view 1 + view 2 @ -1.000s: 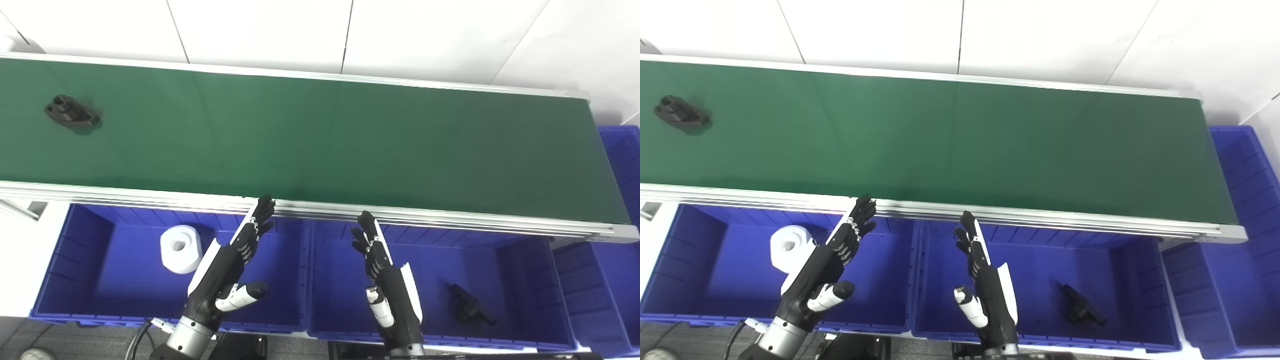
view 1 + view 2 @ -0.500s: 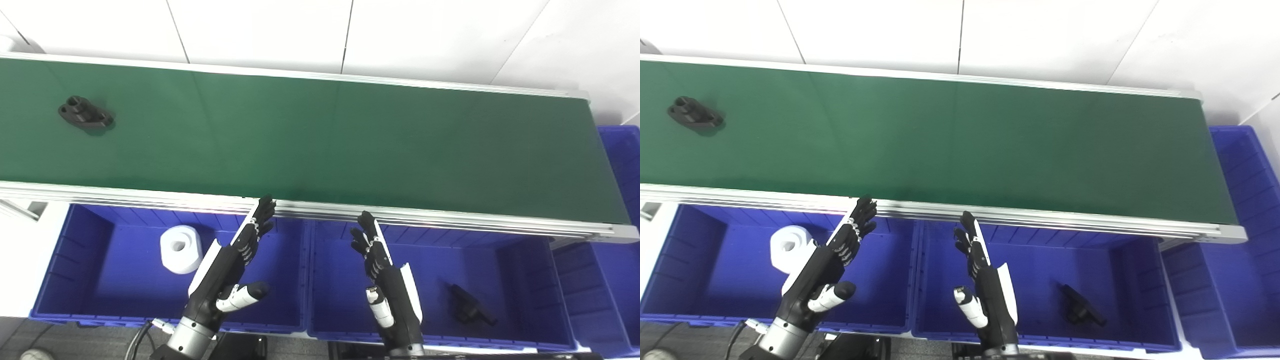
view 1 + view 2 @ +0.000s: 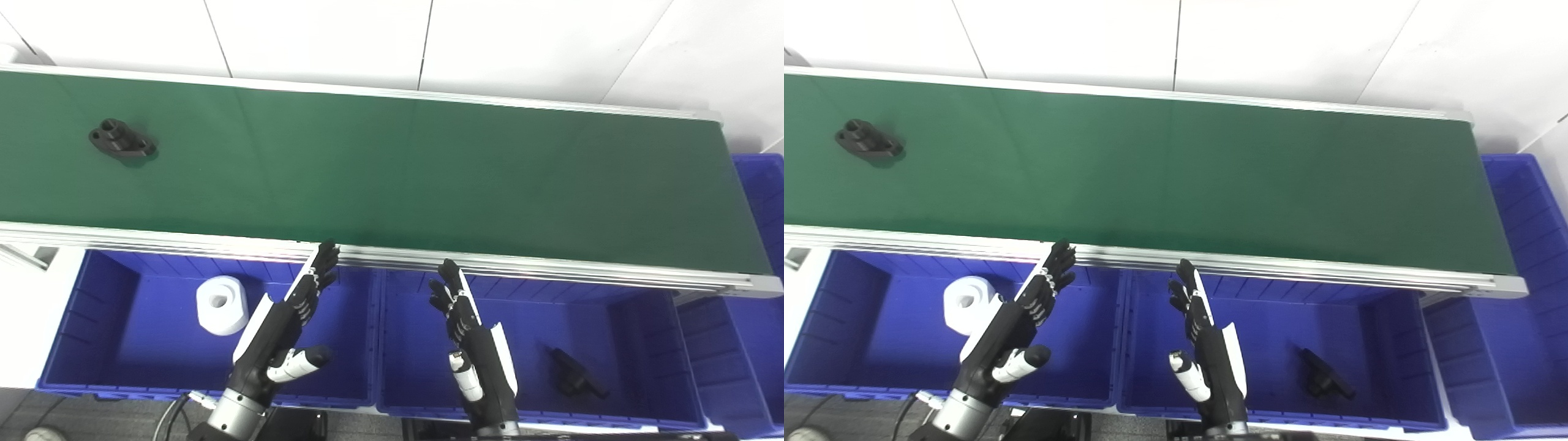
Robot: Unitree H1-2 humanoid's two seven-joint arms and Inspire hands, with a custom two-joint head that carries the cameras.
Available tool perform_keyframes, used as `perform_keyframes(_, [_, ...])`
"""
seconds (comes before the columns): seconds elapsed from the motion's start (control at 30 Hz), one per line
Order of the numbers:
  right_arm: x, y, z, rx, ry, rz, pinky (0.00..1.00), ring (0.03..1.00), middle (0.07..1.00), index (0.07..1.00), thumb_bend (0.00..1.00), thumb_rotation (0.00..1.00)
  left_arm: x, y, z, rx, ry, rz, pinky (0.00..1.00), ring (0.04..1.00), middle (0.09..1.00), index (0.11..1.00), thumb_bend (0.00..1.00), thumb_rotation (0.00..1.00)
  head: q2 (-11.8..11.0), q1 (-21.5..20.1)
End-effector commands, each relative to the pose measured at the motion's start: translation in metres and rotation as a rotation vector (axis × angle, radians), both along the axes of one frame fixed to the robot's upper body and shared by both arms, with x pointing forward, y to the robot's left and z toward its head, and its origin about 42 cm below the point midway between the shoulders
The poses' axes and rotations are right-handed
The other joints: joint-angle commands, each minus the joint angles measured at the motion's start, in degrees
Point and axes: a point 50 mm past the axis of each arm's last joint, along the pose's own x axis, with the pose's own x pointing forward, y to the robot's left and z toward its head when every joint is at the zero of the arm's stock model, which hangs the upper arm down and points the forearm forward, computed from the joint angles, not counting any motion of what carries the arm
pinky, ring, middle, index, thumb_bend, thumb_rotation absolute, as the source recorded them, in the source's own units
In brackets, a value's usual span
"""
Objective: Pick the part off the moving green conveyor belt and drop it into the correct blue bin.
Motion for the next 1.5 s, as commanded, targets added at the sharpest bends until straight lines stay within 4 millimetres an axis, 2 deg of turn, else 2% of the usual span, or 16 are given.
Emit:
perform_keyframes(0.0, [0.001, 0.004, 0.006, 0.025, -0.067, 0.004, 0.91, 0.945, 0.987, 1.0, 0.99, 0.97, 0.002, -0.005, 0.004, -0.019, -0.048, -0.015, 0.99, 1.0, 1.0, 1.0, 0.98, 0.76, -1.38, 2.05])
perform_keyframes(0.1, [0.002, -0.003, 0.004, 0.012, -0.069, 0.005, 0.91, 0.945, 0.991, 1.0, 1.0, 0.97, 0.002, -0.011, -0.002, -0.017, -0.04, -0.019, 0.99, 1.0, 1.0, 1.0, 1.0, 0.76, -3.96, 4.46])
perform_keyframes(0.13, [0.002, -0.005, 0.004, 0.007, -0.07, 0.007, 0.92, 0.951, 0.995, 1.0, 1.0, 0.97, 0.002, -0.012, -0.003, -0.015, -0.038, -0.02, 0.98, 1.0, 1.0, 1.0, 1.0, 0.74, -3.96, 4.46])
perform_keyframes(0.17, [0.002, -0.007, 0.002, 0.004, -0.067, 0.009, 0.92, 0.952, 0.996, 1.0, 1.0, 0.97, 0.002, -0.013, -0.006, -0.014, -0.037, -0.021, 0.97, 1.0, 1.0, 1.0, 1.0, 0.74, -6.09, 5.59])
perform_keyframes(0.2, [0.002, -0.009, 0.002, 0.003, -0.067, 0.01, 0.93, 0.952, 0.995, 1.0, 1.0, 0.97, 0.003, -0.014, -0.009, -0.012, -0.037, -0.021, 0.96, 1.0, 1.0, 1.0, 0.99, 0.73, -6.09, 5.59])
perform_keyframes(0.27, [0.003, -0.013, 0.0, -0.005, -0.065, 0.012, 0.93, 0.956, 0.997, 1.0, 1.0, 0.97, 0.003, -0.017, -0.016, -0.013, -0.04, -0.02, 0.95, 1.0, 1.0, 1.0, 0.99, 0.72, -8.57, 7.05])
perform_keyframes(0.47, [0.008, -0.021, -0.009, -0.027, -0.052, 0.018, 0.92, 0.958, 0.995, 1.0, 1.0, 0.99, 0.009, -0.023, -0.03, -0.014, -0.043, -0.029, 0.91, 0.989, 1.0, 1.0, 0.94, 0.71, -12.67, 8.76])
perform_keyframes(0.53, [0.009, -0.024, -0.012, -0.029, -0.046, 0.023, 0.93, 0.962, 0.998, 1.0, 0.99, 0.99, 0.01, -0.025, -0.033, -0.011, -0.042, -0.031, 0.9, 0.984, 1.0, 1.0, 0.94, 0.71, -13.36, 9.37])
perform_keyframes(0.77, [0.013, -0.031, -0.015, -0.014, -0.036, 0.021, 0.94, 0.966, 0.997, 1.0, 1.0, 0.97, 0.016, -0.032, -0.039, 0.005, -0.038, -0.034, 0.87, 0.957, 1.0, 1.0, 0.96, 0.74, -13.49, 11.43])
perform_keyframes(0.97, [0.015, -0.043, -0.016, -0.04, -0.042, 0.013, 0.94, 0.968, 1.0, 1.0, 0.99, 0.98, 0.017, -0.044, -0.036, -0.012, -0.044, -0.041, 0.89, 0.965, 0.997, 1.0, 0.97, 0.74, -12.71, 15.54])
perform_keyframes(1.13, [0.014, -0.047, -0.015, -0.033, -0.039, 0.019, 0.96, 0.981, 1.0, 1.0, 1.0, 0.97, 0.016, -0.048, -0.034, -0.018, -0.048, -0.036, 0.88, 0.956, 0.986, 1.0, 0.98, 0.74, -12.08, 15.93])
perform_keyframes(1.27, [0.012, -0.047, -0.013, -0.03, -0.042, 0.032, 0.99, 0.995, 1.0, 1.0, 0.99, 0.97, 0.015, -0.048, -0.03, -0.023, -0.058, -0.032, 0.87, 0.956, 0.985, 1.0, 0.98, 0.73, -10.52, 15.9])
perform_keyframes(1.47, [0.011, -0.045, -0.009, -0.029, -0.053, 0.029, 1.0, 0.997, 1.0, 1.0, 0.99, 0.94, 0.014, -0.046, -0.025, -0.018, -0.064, -0.03, 0.85, 0.952, 0.987, 1.0, 0.98, 0.73, -9.34, 15.0])
